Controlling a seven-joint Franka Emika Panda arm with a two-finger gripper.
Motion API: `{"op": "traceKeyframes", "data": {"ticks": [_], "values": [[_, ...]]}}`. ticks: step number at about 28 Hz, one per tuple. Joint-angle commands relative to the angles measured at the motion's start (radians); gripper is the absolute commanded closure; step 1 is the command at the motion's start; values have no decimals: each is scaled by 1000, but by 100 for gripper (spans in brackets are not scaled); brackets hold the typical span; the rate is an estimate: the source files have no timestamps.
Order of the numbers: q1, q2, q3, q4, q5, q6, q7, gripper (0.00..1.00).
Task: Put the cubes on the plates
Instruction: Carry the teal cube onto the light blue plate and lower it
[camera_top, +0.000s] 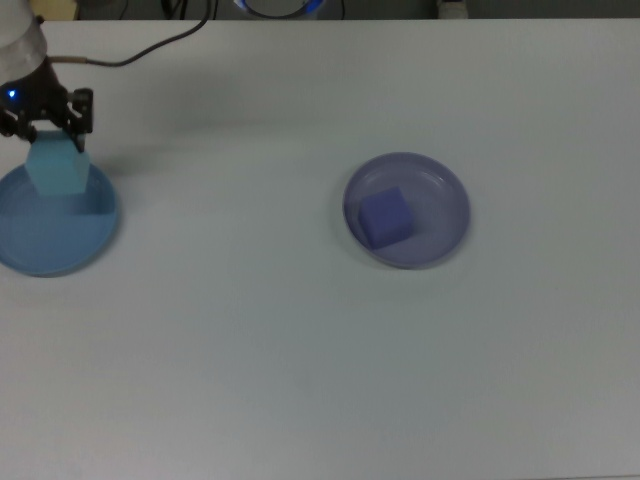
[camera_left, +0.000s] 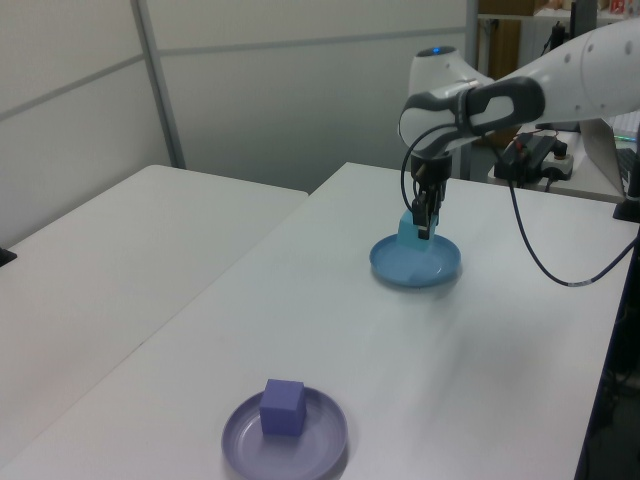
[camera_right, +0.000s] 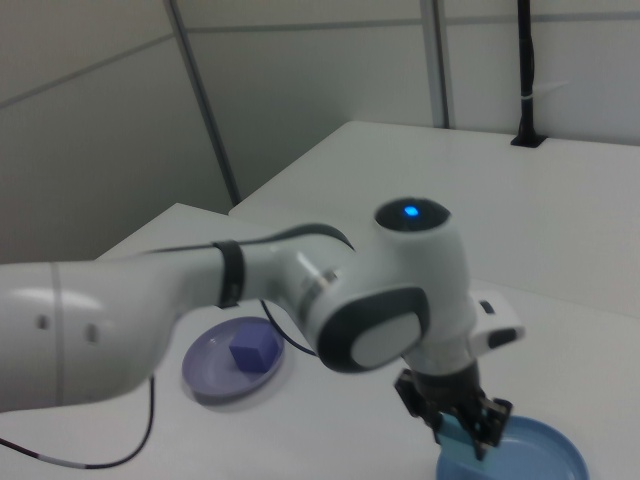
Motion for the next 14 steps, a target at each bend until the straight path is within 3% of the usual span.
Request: {"op": "traceKeyframes", "data": {"ticks": [1, 5, 7, 8, 9, 10, 14], "values": [[2, 125, -2, 71, 26, 90, -17, 86], [-24, 132, -2, 85, 39, 94, -34, 76], [-27, 128, -2, 85, 56, 91, -47, 63], [-27, 123, -2, 85, 72, 90, -55, 26], [-27, 120, -2, 85, 82, 90, -55, 5], [-27, 119, -2, 85, 86, 90, -55, 0], [-29, 106, -3, 85, 92, 87, -52, 0]]}}
